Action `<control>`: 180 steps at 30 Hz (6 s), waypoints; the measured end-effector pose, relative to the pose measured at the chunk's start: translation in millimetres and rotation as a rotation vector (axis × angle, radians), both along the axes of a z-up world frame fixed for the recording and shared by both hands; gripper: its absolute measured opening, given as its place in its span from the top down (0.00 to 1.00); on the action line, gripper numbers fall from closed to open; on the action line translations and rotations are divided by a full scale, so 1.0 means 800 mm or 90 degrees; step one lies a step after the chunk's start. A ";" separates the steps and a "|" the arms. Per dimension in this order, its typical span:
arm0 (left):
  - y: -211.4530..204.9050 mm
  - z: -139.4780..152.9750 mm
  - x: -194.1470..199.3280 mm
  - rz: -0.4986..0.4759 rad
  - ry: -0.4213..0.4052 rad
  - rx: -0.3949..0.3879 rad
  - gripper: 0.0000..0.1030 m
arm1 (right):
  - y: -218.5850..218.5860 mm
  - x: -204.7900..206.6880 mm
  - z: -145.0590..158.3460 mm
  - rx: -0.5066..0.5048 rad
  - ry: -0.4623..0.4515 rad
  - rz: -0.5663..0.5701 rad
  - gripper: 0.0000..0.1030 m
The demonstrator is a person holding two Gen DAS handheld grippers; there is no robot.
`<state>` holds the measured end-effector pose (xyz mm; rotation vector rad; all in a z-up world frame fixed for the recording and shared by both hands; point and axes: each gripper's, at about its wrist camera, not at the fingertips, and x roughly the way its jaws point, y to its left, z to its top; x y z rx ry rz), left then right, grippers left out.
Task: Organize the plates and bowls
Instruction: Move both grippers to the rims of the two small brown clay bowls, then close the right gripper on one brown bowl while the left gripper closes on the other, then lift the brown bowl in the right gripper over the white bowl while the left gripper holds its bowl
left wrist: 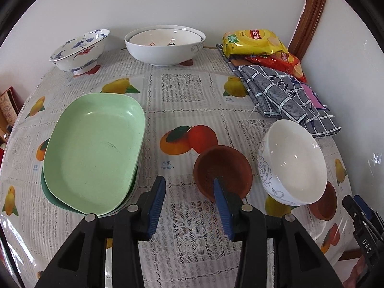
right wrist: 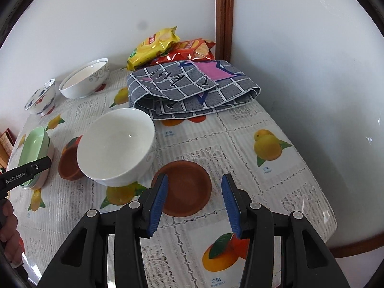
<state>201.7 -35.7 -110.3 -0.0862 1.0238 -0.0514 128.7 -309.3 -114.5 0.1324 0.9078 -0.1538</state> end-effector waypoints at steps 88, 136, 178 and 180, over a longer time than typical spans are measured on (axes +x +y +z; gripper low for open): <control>-0.022 -0.041 0.045 -0.036 0.025 0.000 0.92 | -0.011 0.039 -0.070 0.065 0.031 -0.004 0.90; -0.023 0.089 -0.003 -0.056 -0.090 -0.012 0.92 | -0.004 -0.002 0.077 0.069 -0.097 -0.025 0.91; 0.013 0.094 0.023 -0.028 -0.089 -0.022 0.92 | 0.065 0.050 0.075 0.047 -0.072 0.050 0.91; 0.014 0.094 0.025 -0.027 -0.089 -0.024 0.92 | 0.066 0.053 0.073 0.047 -0.070 0.050 0.91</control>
